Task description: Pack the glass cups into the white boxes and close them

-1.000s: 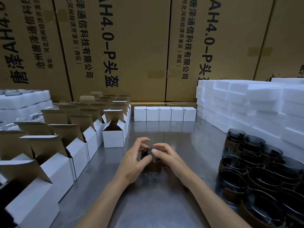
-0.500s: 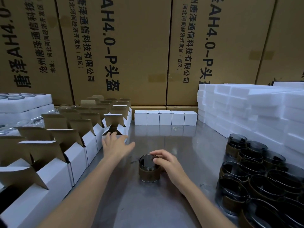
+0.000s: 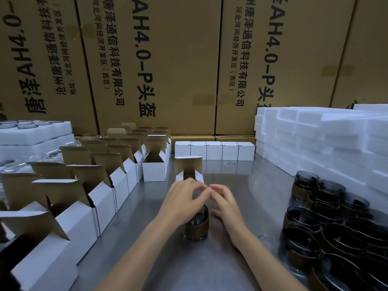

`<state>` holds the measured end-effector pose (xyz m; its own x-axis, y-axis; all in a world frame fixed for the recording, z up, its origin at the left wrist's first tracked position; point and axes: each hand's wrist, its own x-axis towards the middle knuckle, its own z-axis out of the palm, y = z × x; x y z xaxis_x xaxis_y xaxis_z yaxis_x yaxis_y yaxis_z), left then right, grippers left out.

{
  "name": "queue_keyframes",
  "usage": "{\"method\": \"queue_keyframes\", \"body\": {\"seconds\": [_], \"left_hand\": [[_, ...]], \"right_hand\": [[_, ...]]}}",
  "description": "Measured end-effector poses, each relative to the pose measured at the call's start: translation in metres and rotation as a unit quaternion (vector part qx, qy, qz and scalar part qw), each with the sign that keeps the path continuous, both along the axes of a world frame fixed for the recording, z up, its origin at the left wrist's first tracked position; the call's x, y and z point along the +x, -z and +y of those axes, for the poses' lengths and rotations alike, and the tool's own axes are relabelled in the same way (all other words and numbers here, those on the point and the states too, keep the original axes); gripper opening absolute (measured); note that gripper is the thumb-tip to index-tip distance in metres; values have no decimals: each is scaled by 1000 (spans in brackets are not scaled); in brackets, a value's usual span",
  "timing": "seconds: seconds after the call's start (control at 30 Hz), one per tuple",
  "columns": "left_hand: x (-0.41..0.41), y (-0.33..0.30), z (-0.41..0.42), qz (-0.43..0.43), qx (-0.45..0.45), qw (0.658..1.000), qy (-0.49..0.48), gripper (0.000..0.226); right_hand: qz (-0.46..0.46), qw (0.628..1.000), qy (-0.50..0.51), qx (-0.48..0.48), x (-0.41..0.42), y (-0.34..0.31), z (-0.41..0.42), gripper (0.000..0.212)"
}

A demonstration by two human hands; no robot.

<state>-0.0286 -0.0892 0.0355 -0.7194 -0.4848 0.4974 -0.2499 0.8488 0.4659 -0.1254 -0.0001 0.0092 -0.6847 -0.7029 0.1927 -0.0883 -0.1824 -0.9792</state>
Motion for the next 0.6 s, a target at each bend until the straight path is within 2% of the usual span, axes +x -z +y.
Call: {"method": "queue_keyframes", "body": {"seconds": [0.17,0.27,0.33,0.4,0.6], "left_hand": [[3,5,14,159,39,984,73,16],[5,4,17,201,31,975,91,16],[4,3,19,218,25,971,90,17],[3,5,19,235,17,969,75,17],[2,8,17,279,47,959,22,40]], "right_hand": [[-19,999,-2,-32,1,-1,2,42],[-13,1000,-11,-24,2,-1,4,75],[-18,999,-12,-32,2,-2,4,83],[-15,1000,-7,-21,0,-2,3,78],[18,999,28,13,-2,0,-1,53]]}}
